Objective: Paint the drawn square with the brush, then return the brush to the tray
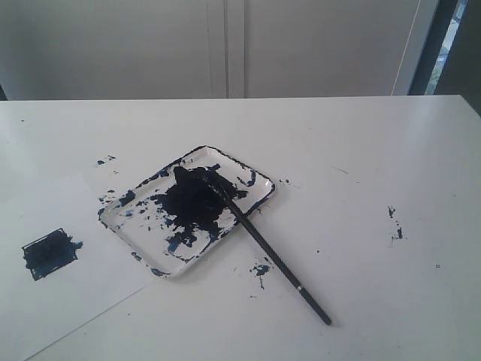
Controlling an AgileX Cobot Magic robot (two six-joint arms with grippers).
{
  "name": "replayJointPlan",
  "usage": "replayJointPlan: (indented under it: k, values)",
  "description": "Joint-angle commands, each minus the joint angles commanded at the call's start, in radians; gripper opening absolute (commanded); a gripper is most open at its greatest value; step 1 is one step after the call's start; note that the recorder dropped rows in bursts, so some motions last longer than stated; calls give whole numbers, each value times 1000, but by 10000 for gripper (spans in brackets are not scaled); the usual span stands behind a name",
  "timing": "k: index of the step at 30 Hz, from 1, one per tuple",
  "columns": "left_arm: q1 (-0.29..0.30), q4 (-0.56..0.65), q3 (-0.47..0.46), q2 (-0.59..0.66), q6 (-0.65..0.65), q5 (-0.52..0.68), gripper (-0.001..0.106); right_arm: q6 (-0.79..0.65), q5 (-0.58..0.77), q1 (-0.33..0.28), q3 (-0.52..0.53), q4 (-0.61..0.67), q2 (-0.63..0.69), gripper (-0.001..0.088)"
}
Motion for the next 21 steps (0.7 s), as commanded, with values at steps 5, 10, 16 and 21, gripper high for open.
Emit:
replayJointPlan:
  k: [5, 10, 16, 21]
  values:
    - [0, -8, 0, 0, 0, 4, 0, 0, 0, 0, 0, 0, 0, 107]
    - [0, -11, 0, 0, 0, 18, 0, 0, 0, 0, 0, 0, 0, 107]
    - [0, -13, 0, 0, -13, 16, 0, 0, 0, 0, 0, 0, 0, 107]
    - [0, -35, 0, 0, -75, 14, 0, 0, 0, 0, 0, 0, 0, 107]
